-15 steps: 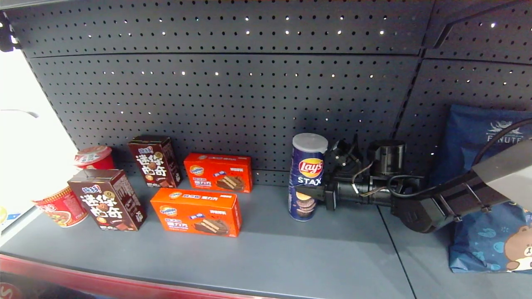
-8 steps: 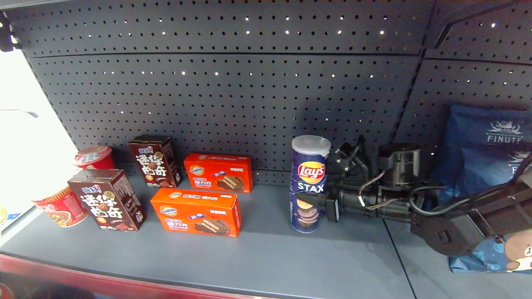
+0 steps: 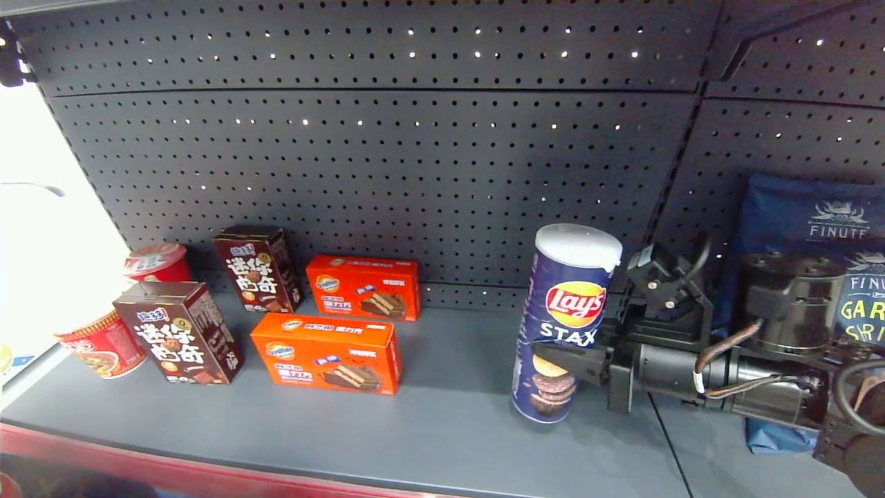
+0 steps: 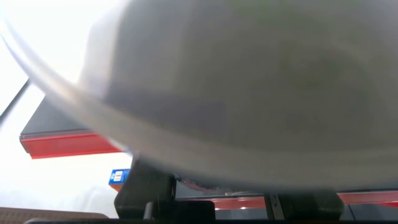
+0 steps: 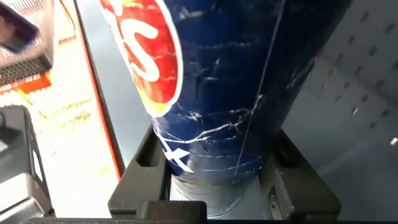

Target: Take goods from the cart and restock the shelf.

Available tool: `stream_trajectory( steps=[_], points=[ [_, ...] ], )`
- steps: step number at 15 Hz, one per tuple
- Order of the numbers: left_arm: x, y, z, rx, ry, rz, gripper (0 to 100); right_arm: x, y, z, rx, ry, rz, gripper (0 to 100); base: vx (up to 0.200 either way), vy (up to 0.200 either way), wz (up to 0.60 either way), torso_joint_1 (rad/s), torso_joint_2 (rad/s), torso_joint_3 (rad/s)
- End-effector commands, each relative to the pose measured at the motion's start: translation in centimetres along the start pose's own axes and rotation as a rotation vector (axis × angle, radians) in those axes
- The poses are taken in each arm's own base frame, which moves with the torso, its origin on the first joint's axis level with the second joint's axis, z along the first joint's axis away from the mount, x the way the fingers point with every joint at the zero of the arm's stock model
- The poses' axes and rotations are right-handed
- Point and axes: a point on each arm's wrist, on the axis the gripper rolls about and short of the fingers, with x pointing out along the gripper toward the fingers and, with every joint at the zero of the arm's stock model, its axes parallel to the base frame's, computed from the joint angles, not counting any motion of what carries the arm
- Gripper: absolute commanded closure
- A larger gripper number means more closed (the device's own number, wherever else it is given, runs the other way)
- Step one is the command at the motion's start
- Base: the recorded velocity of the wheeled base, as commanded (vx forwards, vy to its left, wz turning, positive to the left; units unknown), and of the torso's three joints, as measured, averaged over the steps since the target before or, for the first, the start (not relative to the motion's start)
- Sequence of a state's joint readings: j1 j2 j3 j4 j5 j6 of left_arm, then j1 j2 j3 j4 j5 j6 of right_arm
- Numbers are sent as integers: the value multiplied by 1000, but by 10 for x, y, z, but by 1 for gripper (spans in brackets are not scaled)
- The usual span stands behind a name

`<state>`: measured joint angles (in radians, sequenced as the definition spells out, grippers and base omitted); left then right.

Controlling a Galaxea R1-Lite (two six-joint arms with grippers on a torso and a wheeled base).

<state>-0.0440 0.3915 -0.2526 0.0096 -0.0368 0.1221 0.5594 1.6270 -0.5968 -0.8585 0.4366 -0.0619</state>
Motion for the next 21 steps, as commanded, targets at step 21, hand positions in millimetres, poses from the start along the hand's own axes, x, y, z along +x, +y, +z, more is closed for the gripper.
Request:
stream_trajectory(
  steps=[21],
  points=[
    [1, 0, -2, 0, 9, 6, 100, -11, 15, -50, 26, 70, -83, 100, 0, 0, 0, 0, 0, 0]
  ],
)
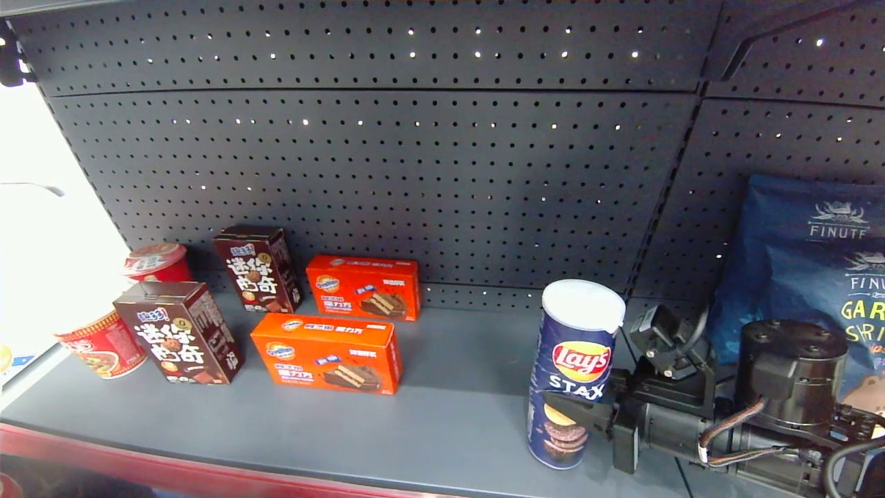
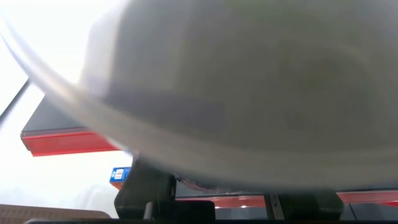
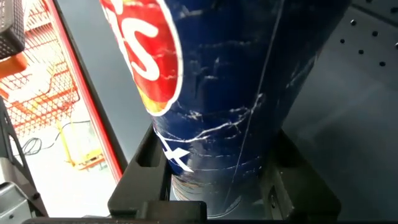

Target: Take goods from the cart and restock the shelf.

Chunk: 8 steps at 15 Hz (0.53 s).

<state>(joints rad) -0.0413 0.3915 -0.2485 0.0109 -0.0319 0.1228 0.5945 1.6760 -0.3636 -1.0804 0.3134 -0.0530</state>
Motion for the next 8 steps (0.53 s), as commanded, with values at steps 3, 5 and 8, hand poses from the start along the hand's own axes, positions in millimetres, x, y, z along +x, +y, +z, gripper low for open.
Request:
stream_trajectory(
  steps=[3, 5, 8],
  points=[
    [0, 0, 0, 0, 1, -1, 100, 5, -1, -5, 2, 14, 3, 100, 0, 0, 0, 0, 0, 0],
    [0, 0, 0, 0, 3, -1, 100, 6, 0, -6, -2, 17, 6, 100, 0, 0, 0, 0, 0, 0],
    [0, 0, 0, 0, 3, -1, 100, 5, 0, -7, -15, 19, 3, 0, 0, 0, 0, 0, 0, 0]
  ],
)
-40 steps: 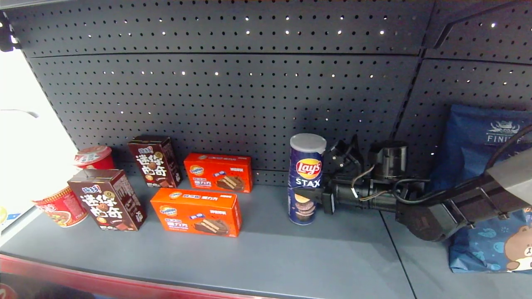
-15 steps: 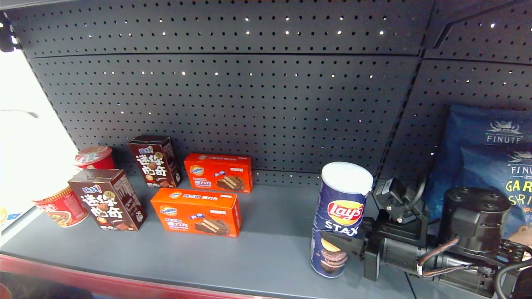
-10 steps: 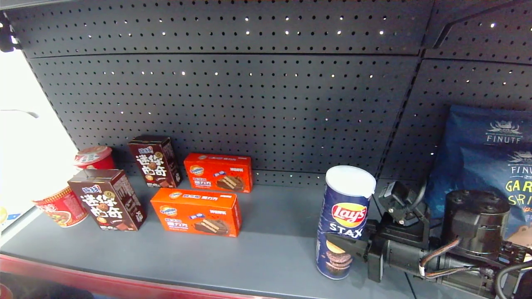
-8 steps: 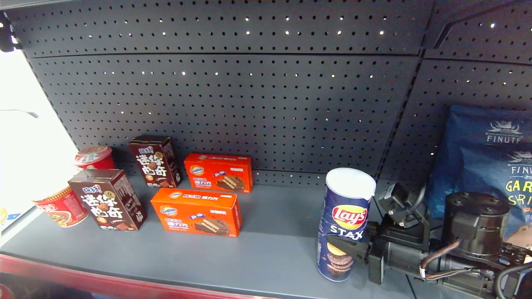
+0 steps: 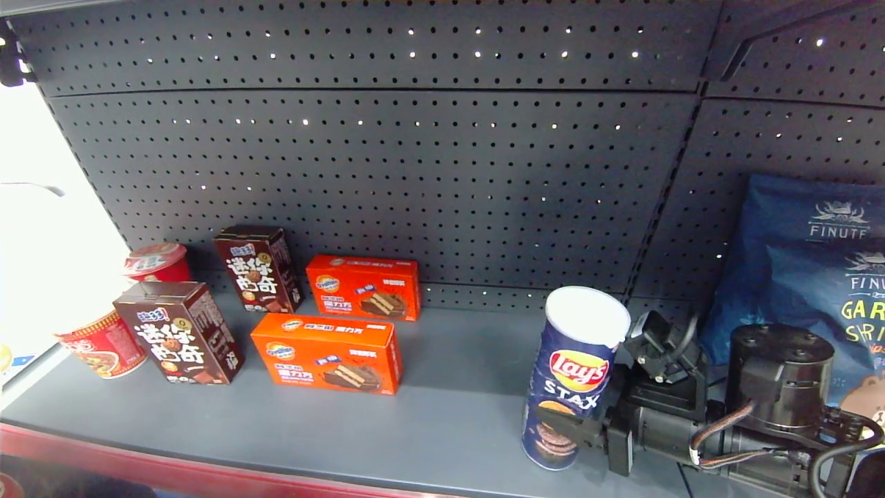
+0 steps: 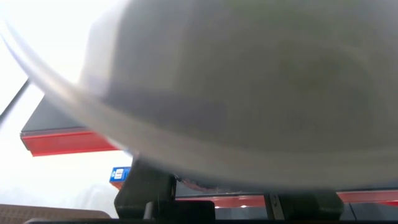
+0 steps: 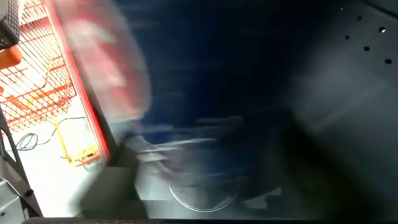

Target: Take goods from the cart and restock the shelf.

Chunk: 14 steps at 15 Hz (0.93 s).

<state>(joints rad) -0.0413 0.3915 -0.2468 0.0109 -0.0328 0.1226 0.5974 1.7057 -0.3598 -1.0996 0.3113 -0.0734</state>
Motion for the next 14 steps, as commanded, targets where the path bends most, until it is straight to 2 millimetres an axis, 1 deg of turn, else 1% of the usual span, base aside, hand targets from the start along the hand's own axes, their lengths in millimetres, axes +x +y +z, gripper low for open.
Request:
stream_trajectory(
  steps=[1, 3, 5, 6, 7, 8, 9, 10, 11, 14],
  points=[
    [0, 0, 0, 0, -1, -1, 100, -1, 1, -2, 2, 8, 1, 0, 0, 0, 0, 0, 0, 0],
    [-1, 0, 2, 0, -7, 0, 100, -6, 2, -4, 1, 14, 0, 0, 0, 0, 0, 0, 0, 0],
    [-2, 1, 7, 1, -30, 3, 100, -21, 5, -1, -5, -7, -39, 0, 0, 0, 0, 0, 0, 0],
    [-3, 1, 11, 3, -44, 1, 100, -32, 8, 1, -10, -23, -61, 0, 0, 0, 0, 0, 0, 0],
    [-3, 1, 11, 3, -44, 1, 100, -32, 8, 1, -10, -23, -61, 0, 0, 0, 0, 0, 0, 0],
    [-7, 3, 24, 7, -87, -1, 100, -54, 10, -1, -10, -37, -95, 0, 0, 0, 0, 0, 0, 0],
    [-8, 3, 29, 8, -97, -7, 100, -61, 12, -2, -10, -43, -103, 0, 0, 0, 0, 0, 0, 0],
    [-7, 3, 37, 10, -107, -48, 100, -74, 15, -4, -11, -52, -125, 0, 0, 0, 0, 0, 0, 0],
    [-6, 3, 42, 12, -114, -90, 100, -82, 17, -7, -9, -49, -143, 0, 0, 0, 0, 0, 0, 0],
    [0, 1, 51, 18, -115, -243, 100, -94, 22, -13, 3, -2, -170, 0, 0, 0, 0, 0, 0, 0]
  ],
)
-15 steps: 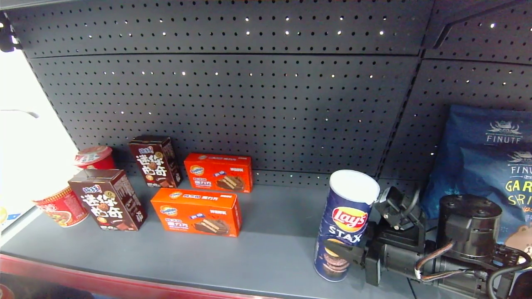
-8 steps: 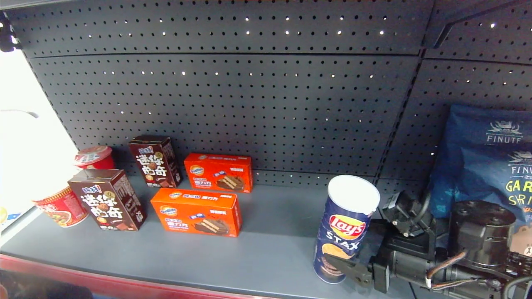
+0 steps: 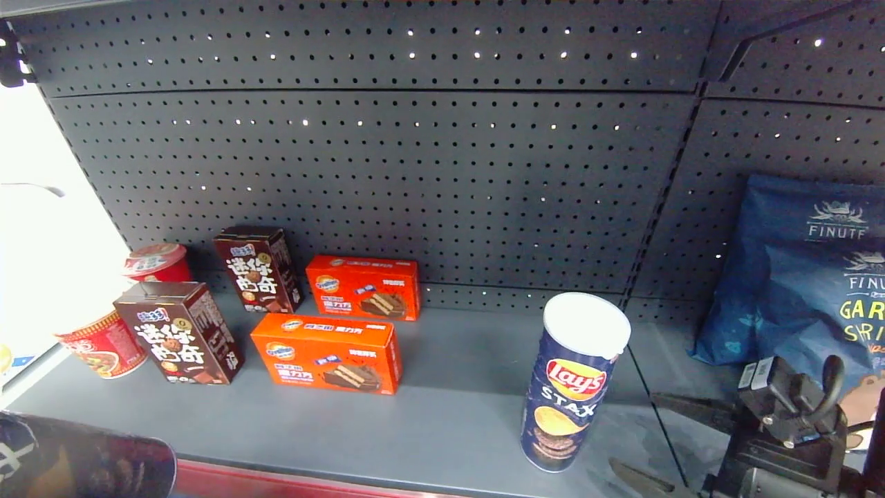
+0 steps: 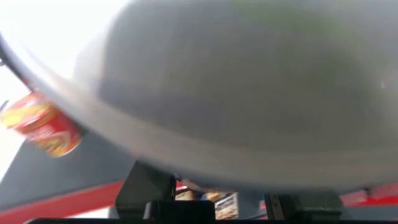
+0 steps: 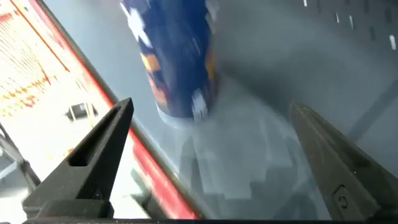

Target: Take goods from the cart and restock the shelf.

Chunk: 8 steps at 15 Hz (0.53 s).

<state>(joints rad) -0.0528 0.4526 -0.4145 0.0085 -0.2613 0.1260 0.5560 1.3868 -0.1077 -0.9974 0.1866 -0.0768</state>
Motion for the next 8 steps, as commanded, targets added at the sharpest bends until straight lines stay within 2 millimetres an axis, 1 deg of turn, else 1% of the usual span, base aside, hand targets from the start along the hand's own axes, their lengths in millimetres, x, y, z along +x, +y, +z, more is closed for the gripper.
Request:
stream_trajectory(
  steps=[1, 2, 5, 6, 7, 8],
  points=[
    [10, 2, 4, -12, 25, -64, 100, -14, 2, 6, -8, -39, -17, 0, 0, 0, 0, 0, 0, 0],
    [13, 2, 6, -14, 33, -94, 100, -15, 2, 7, -8, -41, -31, 0, 0, 0, 0, 0, 0, 0],
    [29, 7, 25, -31, 44, -171, 100, -16, 2, 7, -8, -40, -79, 0, 0, 0, 0, 0, 0, 0],
    [29, 7, 25, -31, 44, -171, 100, -16, 2, 7, -8, -40, -79, 0, 0, 0, 0, 0, 0, 0],
    [43, 11, 39, -38, 52, -242, 100, -19, 2, 5, -7, -40, -86, 0, 0, 0, 0, 0, 0, 0],
    [52, 12, 43, -47, 66, -300, 100, -20, 1, 4, -5, -35, -93, 0, 0, 0, 0, 0, 0, 0]
  ],
)
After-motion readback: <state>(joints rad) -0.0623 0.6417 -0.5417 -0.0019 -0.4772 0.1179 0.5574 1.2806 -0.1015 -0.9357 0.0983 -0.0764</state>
